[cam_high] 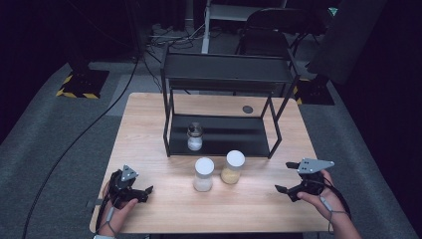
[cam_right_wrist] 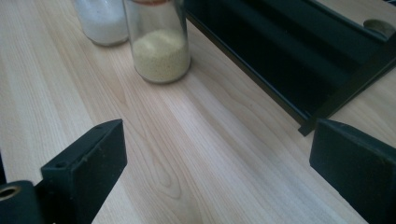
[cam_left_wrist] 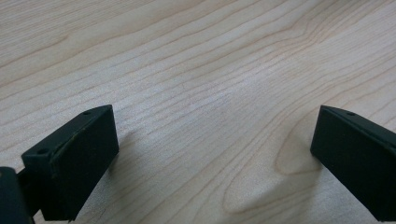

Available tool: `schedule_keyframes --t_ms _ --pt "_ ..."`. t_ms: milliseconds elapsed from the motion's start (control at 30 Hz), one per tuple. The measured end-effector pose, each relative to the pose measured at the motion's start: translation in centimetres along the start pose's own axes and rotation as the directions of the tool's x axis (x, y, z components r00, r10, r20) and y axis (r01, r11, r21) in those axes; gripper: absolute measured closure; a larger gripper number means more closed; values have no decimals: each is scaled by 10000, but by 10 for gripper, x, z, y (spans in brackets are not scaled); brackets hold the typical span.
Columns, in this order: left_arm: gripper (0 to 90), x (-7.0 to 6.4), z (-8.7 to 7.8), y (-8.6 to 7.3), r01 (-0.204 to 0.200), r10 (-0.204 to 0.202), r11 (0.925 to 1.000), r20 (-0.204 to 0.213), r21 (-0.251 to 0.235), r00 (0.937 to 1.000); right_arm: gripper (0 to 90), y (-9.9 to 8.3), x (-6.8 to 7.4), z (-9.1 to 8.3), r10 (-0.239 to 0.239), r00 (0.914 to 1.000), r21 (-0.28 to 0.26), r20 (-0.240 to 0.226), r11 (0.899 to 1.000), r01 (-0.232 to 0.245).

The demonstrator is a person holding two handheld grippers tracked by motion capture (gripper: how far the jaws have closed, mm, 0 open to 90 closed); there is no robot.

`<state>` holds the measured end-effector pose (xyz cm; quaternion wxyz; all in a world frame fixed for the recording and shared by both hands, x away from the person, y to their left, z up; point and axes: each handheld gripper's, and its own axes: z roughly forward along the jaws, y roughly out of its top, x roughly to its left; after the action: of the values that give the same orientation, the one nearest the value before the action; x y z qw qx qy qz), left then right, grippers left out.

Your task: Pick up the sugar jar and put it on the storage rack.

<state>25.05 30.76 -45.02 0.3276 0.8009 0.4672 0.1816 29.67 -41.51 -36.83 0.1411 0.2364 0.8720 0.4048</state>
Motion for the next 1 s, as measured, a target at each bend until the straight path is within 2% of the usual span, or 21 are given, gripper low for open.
schedule_keyframes --t_ms 367,567,800,1000 --pt "7 0 0 0 2 -2 10000 -1 0 10000 46 26 5 -10 -296 9994 -247 -192 9993 292" --pt "7 0 0 0 2 -2 10000 -3 2 10000 48 40 6 -13 -438 9989 -214 -137 9988 435" --pt "7 0 0 0 4 -4 10000 -3 0 10000 49 49 6 -18 -445 9990 -311 -85 9985 442" --pt "6 0 0 0 9 -9 10000 -12 3 10000 50 56 6 -19 -521 9983 -454 -261 9977 508"
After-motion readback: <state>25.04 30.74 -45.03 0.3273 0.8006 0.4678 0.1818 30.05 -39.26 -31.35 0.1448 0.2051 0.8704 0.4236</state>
